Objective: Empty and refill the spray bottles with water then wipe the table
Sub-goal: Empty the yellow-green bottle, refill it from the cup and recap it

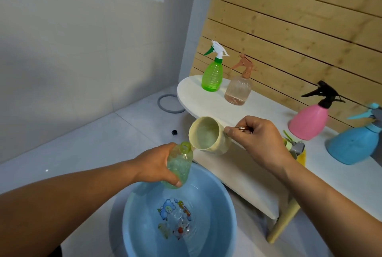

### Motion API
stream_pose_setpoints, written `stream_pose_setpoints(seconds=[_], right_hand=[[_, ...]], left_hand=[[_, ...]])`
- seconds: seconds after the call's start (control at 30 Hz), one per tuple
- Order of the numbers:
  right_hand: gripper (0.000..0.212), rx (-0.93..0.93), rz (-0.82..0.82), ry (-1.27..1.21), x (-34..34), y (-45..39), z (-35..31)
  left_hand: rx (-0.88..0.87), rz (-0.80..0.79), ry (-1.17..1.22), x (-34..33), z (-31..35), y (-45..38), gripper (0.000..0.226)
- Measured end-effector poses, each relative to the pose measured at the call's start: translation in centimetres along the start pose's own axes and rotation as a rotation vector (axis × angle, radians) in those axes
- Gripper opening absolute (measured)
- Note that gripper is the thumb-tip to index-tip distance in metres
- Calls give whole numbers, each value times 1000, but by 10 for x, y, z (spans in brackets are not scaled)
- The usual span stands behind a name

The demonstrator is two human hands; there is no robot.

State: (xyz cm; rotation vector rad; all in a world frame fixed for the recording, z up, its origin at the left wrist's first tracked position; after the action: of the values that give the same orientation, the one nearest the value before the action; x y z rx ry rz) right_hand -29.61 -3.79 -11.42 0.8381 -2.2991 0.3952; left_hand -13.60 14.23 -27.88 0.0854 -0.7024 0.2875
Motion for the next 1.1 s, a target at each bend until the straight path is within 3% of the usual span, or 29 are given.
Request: stream_pose_setpoints(seconds=[1.1], right_hand=[[25, 204, 158, 256, 9, 25, -43]], left_hand=[[-6, -10, -45, -8, -3, -3, 92]])
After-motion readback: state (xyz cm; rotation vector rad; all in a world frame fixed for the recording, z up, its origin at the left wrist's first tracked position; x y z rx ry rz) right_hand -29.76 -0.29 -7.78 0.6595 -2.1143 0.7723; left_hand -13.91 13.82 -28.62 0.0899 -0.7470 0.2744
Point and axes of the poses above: each hand's wrist, its own y-axis away from the middle knuckle, its own x-axis out of the back of the hand, z = x × y, the point moved 8 cm from there along -y, towards the middle knuckle, and after that the axes turned 15 degrees about -x, right-handed, at the moved point
